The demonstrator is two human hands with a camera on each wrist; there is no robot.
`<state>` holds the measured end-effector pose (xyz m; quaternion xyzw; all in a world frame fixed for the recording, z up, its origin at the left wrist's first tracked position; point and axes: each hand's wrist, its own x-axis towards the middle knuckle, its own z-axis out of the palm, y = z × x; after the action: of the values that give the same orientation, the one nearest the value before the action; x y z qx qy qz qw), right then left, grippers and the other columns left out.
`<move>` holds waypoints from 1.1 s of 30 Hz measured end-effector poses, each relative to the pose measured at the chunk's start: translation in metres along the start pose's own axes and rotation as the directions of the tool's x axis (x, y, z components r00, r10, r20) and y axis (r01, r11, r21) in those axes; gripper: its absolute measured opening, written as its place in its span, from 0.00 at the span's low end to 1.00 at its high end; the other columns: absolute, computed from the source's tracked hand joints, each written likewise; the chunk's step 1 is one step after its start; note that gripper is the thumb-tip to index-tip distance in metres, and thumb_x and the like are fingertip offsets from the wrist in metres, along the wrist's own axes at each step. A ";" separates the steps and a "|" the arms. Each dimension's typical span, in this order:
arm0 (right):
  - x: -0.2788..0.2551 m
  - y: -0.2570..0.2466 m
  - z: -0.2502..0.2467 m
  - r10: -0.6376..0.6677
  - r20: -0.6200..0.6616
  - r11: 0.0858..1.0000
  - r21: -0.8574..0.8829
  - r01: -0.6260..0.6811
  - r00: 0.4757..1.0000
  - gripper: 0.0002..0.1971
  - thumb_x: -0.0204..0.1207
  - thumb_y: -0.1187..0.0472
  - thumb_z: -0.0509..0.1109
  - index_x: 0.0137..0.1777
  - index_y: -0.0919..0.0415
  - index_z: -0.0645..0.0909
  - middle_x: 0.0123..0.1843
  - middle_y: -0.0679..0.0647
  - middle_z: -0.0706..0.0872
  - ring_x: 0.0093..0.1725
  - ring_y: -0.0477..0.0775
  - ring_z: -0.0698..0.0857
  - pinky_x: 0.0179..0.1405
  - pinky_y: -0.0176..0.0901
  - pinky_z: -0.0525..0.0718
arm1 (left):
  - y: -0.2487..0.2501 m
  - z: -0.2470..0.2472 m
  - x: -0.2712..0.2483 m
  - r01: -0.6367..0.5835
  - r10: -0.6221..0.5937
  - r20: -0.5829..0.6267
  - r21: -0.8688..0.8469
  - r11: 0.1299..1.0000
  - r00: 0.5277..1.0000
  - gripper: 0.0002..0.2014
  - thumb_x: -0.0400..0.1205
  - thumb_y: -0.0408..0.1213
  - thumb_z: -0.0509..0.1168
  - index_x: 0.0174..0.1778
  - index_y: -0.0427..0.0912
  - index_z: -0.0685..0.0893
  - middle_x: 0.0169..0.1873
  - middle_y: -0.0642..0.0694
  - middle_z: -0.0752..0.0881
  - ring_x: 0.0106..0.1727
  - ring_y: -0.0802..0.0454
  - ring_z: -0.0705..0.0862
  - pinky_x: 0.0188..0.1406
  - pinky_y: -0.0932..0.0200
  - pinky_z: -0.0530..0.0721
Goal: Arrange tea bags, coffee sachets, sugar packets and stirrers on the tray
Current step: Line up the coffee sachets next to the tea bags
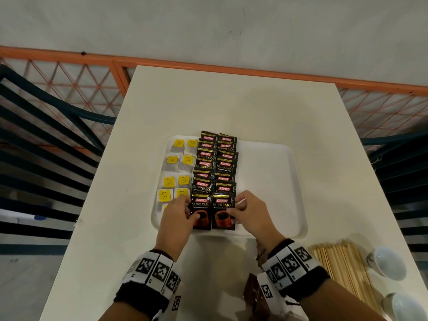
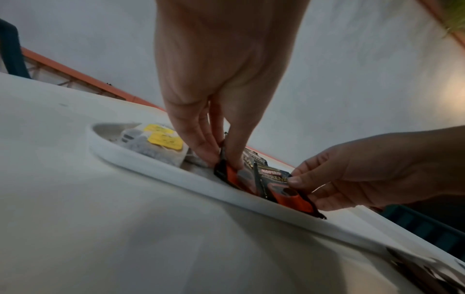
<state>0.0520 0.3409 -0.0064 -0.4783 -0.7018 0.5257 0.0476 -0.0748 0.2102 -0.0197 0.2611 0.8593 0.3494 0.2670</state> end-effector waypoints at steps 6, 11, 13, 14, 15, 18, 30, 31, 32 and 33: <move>0.000 0.002 0.001 -0.038 -0.014 0.995 -0.094 0.036 0.999 0.13 0.72 0.65 0.74 0.49 0.60 0.71 0.30 0.52 0.80 0.27 0.46 0.80 0.32 0.34 0.78 | -0.005 0.001 0.000 -0.006 0.006 -0.025 0.001 1.000 1.000 0.17 0.74 0.32 0.72 0.57 0.42 0.77 0.41 0.45 0.78 0.40 0.53 0.77 0.43 0.63 0.75; -0.006 -0.001 -0.010 -0.065 -0.015 0.981 -0.184 0.061 0.998 0.09 0.75 0.58 0.72 0.47 0.57 0.73 0.31 0.49 0.81 0.29 0.45 0.79 0.30 0.32 0.73 | -0.003 -0.006 -0.009 -0.089 0.090 -0.009 0.044 0.995 0.996 0.09 0.77 0.34 0.69 0.49 0.46 0.77 0.38 0.49 0.79 0.39 0.53 0.79 0.35 0.71 0.73; -0.012 0.000 -0.020 -0.089 -0.007 0.971 -0.225 0.085 0.996 0.07 0.75 0.56 0.71 0.46 0.56 0.76 0.33 0.50 0.82 0.32 0.49 0.81 0.31 0.31 0.74 | 0.000 -0.009 -0.016 -0.150 0.147 0.072 0.042 0.988 0.987 0.07 0.79 0.35 0.67 0.47 0.49 0.77 0.36 0.52 0.80 0.36 0.56 0.79 0.32 0.73 0.73; -0.017 0.001 -0.027 -0.105 0.000 0.963 -0.248 0.102 0.994 0.06 0.75 0.55 0.71 0.46 0.55 0.77 0.33 0.51 0.83 0.34 0.50 0.82 0.31 0.30 0.75 | 0.001 -0.008 -0.020 -0.172 0.168 0.128 0.019 0.985 0.977 0.06 0.79 0.35 0.67 0.47 0.49 0.78 0.35 0.53 0.80 0.35 0.57 0.78 0.32 0.74 0.74; -0.023 0.003 -0.035 -0.119 0.011 0.956 -0.268 0.117 0.993 0.06 0.75 0.54 0.70 0.46 0.54 0.78 0.34 0.50 0.83 0.35 0.50 0.83 0.32 0.29 0.75 | 0.002 -0.008 -0.025 -0.191 0.187 0.186 0.003 0.982 0.965 0.06 0.78 0.35 0.67 0.47 0.49 0.80 0.36 0.53 0.80 0.34 0.58 0.78 0.33 0.74 0.75; -0.047 0.012 -0.058 -0.129 0.060 0.943 -0.300 0.141 0.990 0.05 0.76 0.54 0.70 0.47 0.53 0.79 0.35 0.46 0.83 0.35 0.45 0.82 0.36 0.30 0.75 | 0.005 -0.001 -0.040 -0.248 0.224 0.327 0.032 0.968 0.918 0.06 0.78 0.36 0.67 0.50 0.48 0.82 0.38 0.53 0.82 0.36 0.61 0.79 0.34 0.75 0.76; -0.142 0.098 -0.096 -0.140 0.344 0.538 -0.760 0.364 0.928 0.46 0.61 0.32 0.68 0.79 0.46 0.57 0.77 0.50 0.62 0.78 0.54 0.60 0.76 0.47 0.56 | 0.026 0.057 -0.101 -0.618 0.320 0.724 0.184 0.764 0.612 0.36 0.65 0.55 0.75 0.68 0.52 0.71 0.62 0.50 0.71 0.61 0.53 0.72 0.63 0.58 0.75; -0.145 0.104 -0.095 -0.143 0.350 0.456 -0.806 0.376 0.926 0.51 0.59 0.29 0.68 0.80 0.47 0.53 0.80 0.54 0.61 0.80 0.60 0.59 0.77 0.53 0.54 | 0.028 0.062 -0.106 -0.657 0.322 0.737 0.213 0.723 0.594 0.40 0.62 0.59 0.75 0.69 0.52 0.69 0.64 0.49 0.69 0.63 0.51 0.71 0.66 0.56 0.73; -0.146 0.110 -0.094 -0.129 0.362 0.386 -0.839 0.383 0.923 0.55 0.56 0.26 0.68 0.80 0.48 0.51 0.81 0.58 0.61 0.80 0.64 0.60 0.76 0.58 0.52 | 0.029 0.066 -0.111 -0.695 0.318 0.750 0.253 0.673 0.580 0.45 0.60 0.63 0.74 0.70 0.51 0.67 0.66 0.48 0.67 0.64 0.50 0.69 0.67 0.54 0.72; -0.147 0.113 -0.092 -0.096 0.377 0.342 -0.857 0.386 0.921 0.59 0.52 0.24 0.67 0.81 0.49 0.50 0.81 0.61 0.62 0.80 0.66 0.61 0.75 0.62 0.53 | 0.031 0.071 -0.116 -0.728 0.305 0.761 0.300 0.616 0.572 0.48 0.59 0.66 0.74 0.72 0.50 0.64 0.69 0.46 0.64 0.66 0.48 0.67 0.69 0.53 0.70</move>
<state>0.2535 0.2975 0.0103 -0.2397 -0.9362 0.0919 -0.2401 0.0627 0.1883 -0.0080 0.6861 0.6495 0.0185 0.3271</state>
